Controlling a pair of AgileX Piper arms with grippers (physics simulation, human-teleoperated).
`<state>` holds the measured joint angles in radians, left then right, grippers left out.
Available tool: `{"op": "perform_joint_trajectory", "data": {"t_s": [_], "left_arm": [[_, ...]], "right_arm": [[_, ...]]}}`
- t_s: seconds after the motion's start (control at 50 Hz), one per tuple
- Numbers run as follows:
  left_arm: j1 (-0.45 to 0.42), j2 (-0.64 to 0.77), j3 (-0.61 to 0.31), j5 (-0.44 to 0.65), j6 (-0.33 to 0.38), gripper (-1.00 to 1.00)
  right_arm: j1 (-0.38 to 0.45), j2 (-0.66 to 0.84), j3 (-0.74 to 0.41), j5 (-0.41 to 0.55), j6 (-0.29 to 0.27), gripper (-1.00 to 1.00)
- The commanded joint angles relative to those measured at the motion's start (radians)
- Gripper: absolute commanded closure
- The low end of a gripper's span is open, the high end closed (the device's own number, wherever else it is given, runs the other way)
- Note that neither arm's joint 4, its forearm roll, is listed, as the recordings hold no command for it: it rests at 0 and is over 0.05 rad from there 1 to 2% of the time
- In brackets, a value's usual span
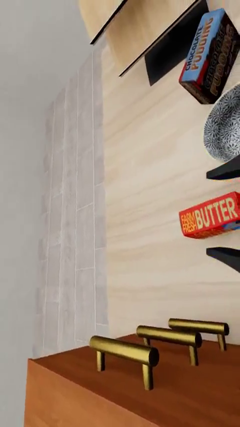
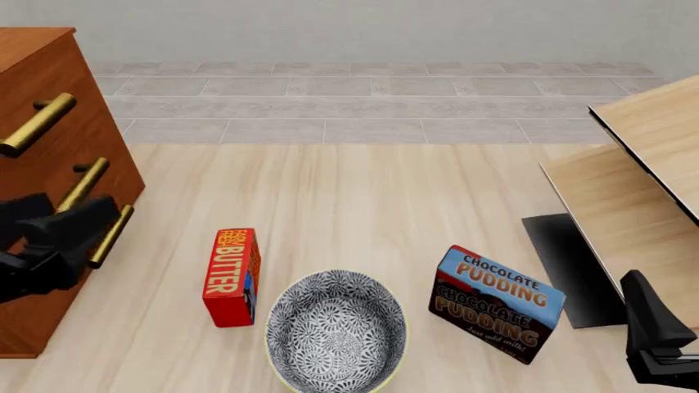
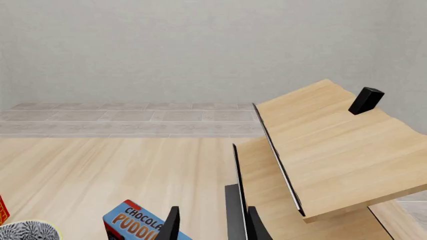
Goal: Close the top drawer of the cabinet and put the bowl on top of it.
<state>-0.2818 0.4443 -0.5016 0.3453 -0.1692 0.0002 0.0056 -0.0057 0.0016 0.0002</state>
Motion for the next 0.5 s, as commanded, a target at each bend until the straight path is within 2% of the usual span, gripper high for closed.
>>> {"op": "perform_joint_trajectory", "data": {"t_s": [0.02,0.14,0.18,0.24,0.26,0.3,0.4,0.5], "left_arm": [[-0.084,0.015,-0.054,0.143,-0.012,-1.00],[-0.130,0.026,-0.073,0.224,-0.032,-1.00],[-0.148,0.041,-0.081,0.265,-0.063,-1.00],[-0.154,0.042,-0.100,0.307,-0.071,-1.00],[-0.163,0.054,-0.097,0.320,-0.096,-1.00],[-0.156,0.040,-0.111,0.352,-0.076,-1.00],[-0.160,0.020,-0.146,0.422,-0.087,-1.00],[-0.199,0.032,-0.149,0.448,-0.146,-1.00]], "right_arm": [[0.000,-0.001,0.001,-0.001,0.000,-1.00],[0.000,0.000,0.001,-0.001,0.000,-1.00],[0.000,0.000,0.001,-0.001,0.000,-1.00],[0.000,0.000,0.001,-0.001,0.000,-1.00],[0.000,0.000,0.001,-0.001,0.000,-1.00],[0.000,0.000,0.001,-0.001,0.000,-1.00],[0.000,0.000,0.001,-0.001,0.000,-1.00],[0.000,0.000,0.001,-0.001,0.000,-1.00]]}}
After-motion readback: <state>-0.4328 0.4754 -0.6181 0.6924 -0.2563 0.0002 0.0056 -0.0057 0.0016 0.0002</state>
